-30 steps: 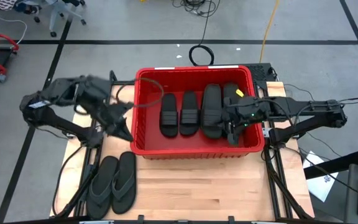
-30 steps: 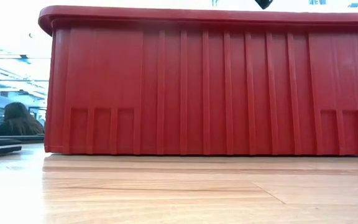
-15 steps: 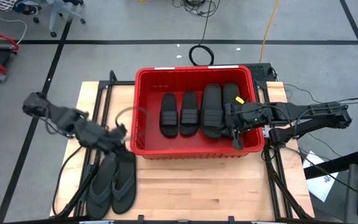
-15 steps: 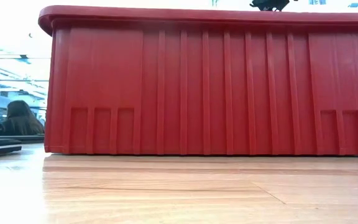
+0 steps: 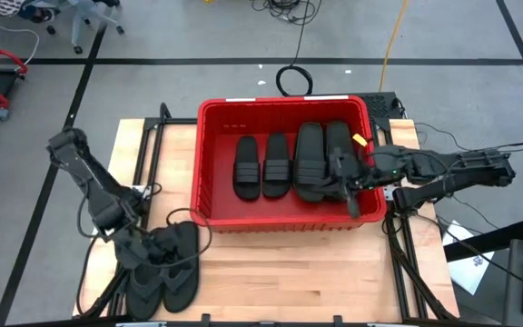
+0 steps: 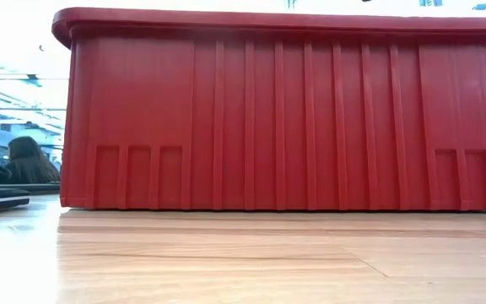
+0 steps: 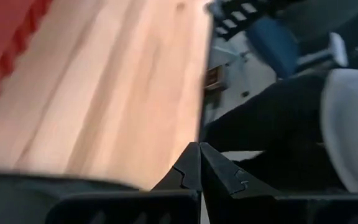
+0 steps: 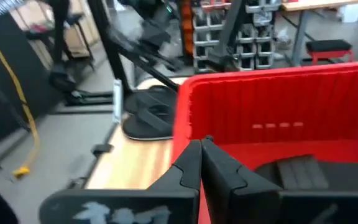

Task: Pick and place slides into bin
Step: Put the black slipper into the red container

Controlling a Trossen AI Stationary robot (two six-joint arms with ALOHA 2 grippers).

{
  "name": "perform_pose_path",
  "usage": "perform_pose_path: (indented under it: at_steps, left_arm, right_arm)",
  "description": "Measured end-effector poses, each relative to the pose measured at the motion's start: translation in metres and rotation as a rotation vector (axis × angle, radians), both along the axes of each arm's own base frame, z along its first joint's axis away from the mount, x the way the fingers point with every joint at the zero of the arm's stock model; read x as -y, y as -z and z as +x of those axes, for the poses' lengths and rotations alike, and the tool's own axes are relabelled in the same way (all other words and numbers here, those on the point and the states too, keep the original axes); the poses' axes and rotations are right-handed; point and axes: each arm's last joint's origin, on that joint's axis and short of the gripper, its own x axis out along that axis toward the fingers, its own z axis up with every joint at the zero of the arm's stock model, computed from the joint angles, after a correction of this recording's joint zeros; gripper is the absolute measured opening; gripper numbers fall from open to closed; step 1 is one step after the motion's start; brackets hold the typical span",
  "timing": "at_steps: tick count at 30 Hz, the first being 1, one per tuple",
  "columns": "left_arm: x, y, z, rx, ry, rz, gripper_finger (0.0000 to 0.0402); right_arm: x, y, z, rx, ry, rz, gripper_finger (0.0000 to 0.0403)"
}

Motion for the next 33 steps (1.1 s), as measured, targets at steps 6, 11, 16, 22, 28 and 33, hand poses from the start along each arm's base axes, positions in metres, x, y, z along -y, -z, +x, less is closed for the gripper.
perform_pose_path:
  at_steps: [6,11,16,22,28,33]
  left_arm:
    - [0.004,0.043,-0.016,-0.136,-0.181,-0.126,0.0011]
    - [0.008,0.059,-0.020,-0.161,-0.244,-0.281,0.0047]
    - [0.011,0.055,-0.014,-0.100,-0.283,-0.313,0.0113]
    - [0.004,0.059,-0.009,-0.134,-0.285,-0.252,0.0209]
    - [-0.005,0.068,-0.007,-0.355,-0.192,-0.245,0.0270]
    - [-0.008,0.068,-0.003,-0.423,-0.155,-0.288,0.0276]
  right_arm:
    - [0.000,-0.005,-0.011,0.000,0.024,0.126,0.0000]
    - [0.000,-0.008,-0.017,0.025,0.007,0.066,0.0000]
    - [0.001,-0.008,-0.022,0.026,-0.004,0.014,0.0000]
    - [0.000,-0.006,-0.029,-0.021,-0.083,0.039,0.0000]
    - [0.000,0.000,-0.036,-0.101,-0.093,0.062,0.0000]
    - [0.000,0.002,-0.037,-0.121,-0.091,0.060,0.0000]
